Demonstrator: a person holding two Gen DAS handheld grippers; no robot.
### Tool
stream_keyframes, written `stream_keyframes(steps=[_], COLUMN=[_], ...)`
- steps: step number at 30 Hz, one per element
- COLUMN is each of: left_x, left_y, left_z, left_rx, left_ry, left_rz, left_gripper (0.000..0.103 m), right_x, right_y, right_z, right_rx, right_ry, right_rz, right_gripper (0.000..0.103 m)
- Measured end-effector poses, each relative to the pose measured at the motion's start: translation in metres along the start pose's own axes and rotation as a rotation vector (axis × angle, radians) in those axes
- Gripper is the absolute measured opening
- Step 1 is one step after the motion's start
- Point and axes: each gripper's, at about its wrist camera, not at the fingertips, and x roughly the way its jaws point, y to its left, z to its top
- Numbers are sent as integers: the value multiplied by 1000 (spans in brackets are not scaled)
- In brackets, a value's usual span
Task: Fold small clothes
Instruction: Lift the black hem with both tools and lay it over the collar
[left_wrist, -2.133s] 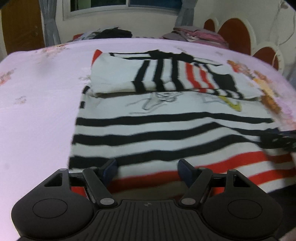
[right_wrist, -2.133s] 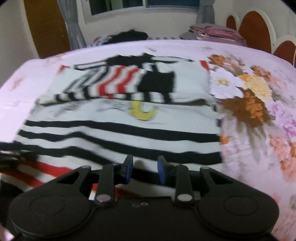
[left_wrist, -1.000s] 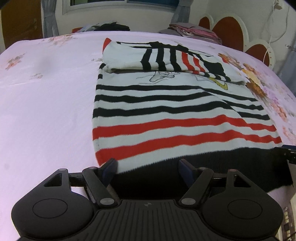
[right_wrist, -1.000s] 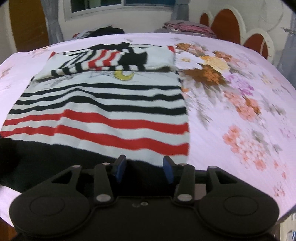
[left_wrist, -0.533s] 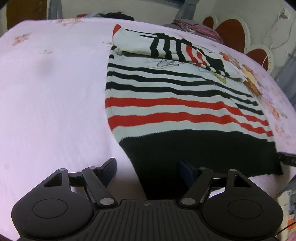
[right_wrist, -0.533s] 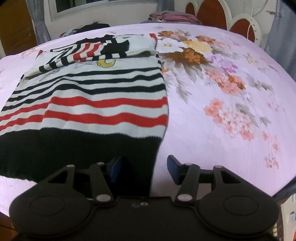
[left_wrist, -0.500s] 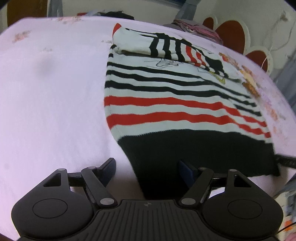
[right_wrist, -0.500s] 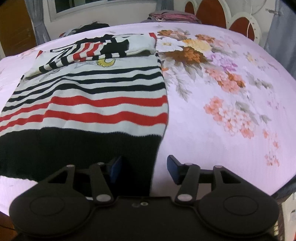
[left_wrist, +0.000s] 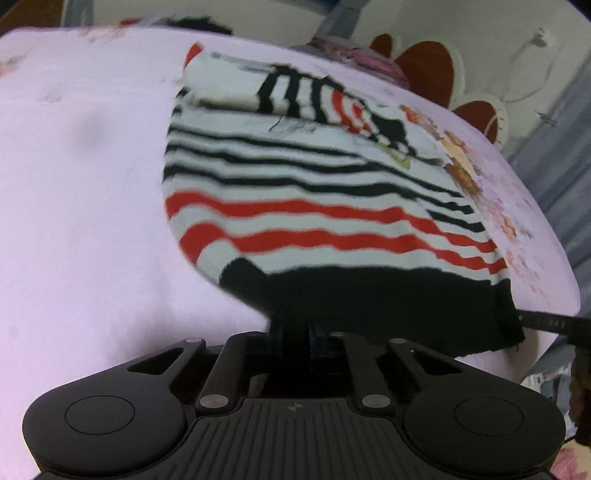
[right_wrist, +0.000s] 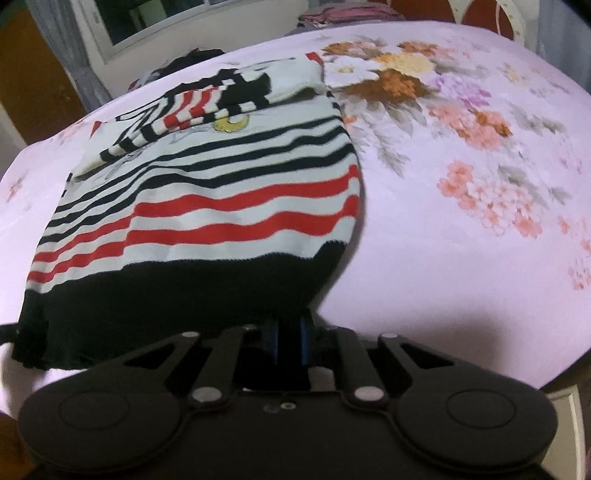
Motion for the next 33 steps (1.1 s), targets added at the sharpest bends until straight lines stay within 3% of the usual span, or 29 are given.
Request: stream_keyframes(steps=[8,16,24,33], left_x=[-21,-20,5,67], left_y=[-6,-7,-1,6], left_z=[41,105,172,242], left_rx=[29,0,-35,-66], left_ry=[-130,-232,-306,-298], left_rz=[-23,-40,-21,22], left_gripper=[11,11,11,11], right_x=[-21,-26,4,70], right_y=[14,25,22,16], right_z=[38,106,178,249], right_rx=[-62,-92,-72,-6], right_ry=[-128,-250,-300,-275], right_rz=[50,101,125,152], right_gripper=[10,10,10,10])
